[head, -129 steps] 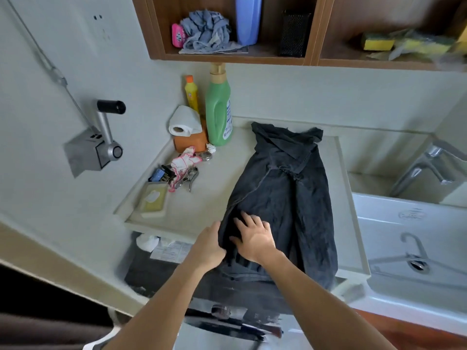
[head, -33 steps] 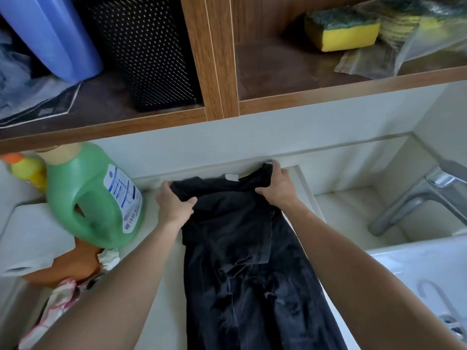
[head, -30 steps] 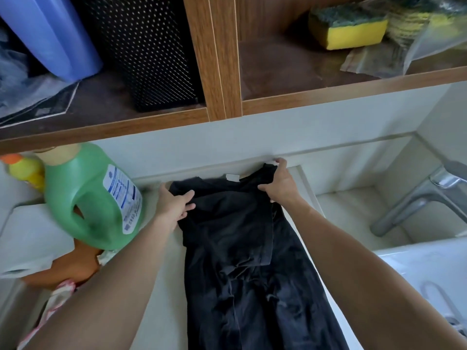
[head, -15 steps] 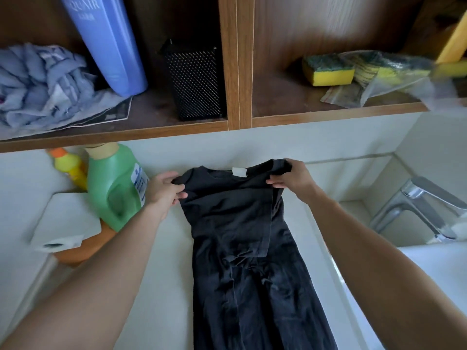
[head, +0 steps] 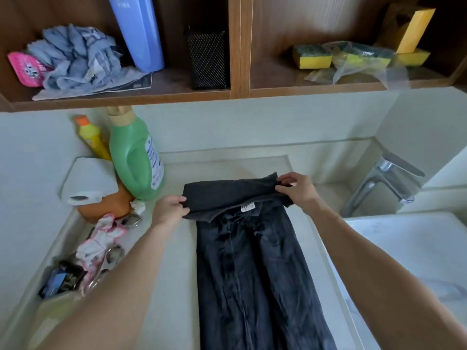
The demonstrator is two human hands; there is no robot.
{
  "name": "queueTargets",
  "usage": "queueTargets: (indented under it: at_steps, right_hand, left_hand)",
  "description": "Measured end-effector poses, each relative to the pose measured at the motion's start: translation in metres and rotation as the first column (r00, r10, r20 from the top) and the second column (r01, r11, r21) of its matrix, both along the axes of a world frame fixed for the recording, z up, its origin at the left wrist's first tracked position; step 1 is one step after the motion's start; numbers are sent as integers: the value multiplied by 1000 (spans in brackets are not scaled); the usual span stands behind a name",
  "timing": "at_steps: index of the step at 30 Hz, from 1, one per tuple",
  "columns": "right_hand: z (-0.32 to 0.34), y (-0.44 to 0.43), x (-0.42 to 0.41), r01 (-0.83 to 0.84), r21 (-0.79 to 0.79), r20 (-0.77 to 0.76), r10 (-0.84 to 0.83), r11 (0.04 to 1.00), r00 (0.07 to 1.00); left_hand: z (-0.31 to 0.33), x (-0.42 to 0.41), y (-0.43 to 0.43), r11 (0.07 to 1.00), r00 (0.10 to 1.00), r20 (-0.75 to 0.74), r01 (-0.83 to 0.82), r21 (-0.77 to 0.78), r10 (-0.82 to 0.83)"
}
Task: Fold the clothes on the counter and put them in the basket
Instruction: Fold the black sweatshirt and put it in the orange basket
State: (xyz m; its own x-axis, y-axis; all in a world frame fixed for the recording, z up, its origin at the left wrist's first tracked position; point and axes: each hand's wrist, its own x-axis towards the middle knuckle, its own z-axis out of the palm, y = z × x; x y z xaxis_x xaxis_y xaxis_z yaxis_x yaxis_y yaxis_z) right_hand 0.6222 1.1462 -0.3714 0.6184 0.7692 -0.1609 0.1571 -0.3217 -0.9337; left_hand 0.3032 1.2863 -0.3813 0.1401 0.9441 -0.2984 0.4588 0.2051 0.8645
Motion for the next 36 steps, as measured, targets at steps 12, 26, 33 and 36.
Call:
queueTargets:
  at_steps: [12,26,33,36]
  right_hand:
    - [-43,-9,5,-29,-387,297,155,921,942]
    - [-34,46,10,-242,-480,0,276,843,961]
    - [-11,44,0,-247,-192,6,253,950,968]
    - [3,44,0,-239,-59,74,243,969,967]
  left_hand:
    - [-30,2,-7,992,945,-304,125,-19,-125]
    - [-39,35,33,921,787,-482,353,-162,-386]
    - [-18,39,33,963,954,-194,191,-192,-228]
    - [-3,36,38,976,974,-96,198,-88,-207]
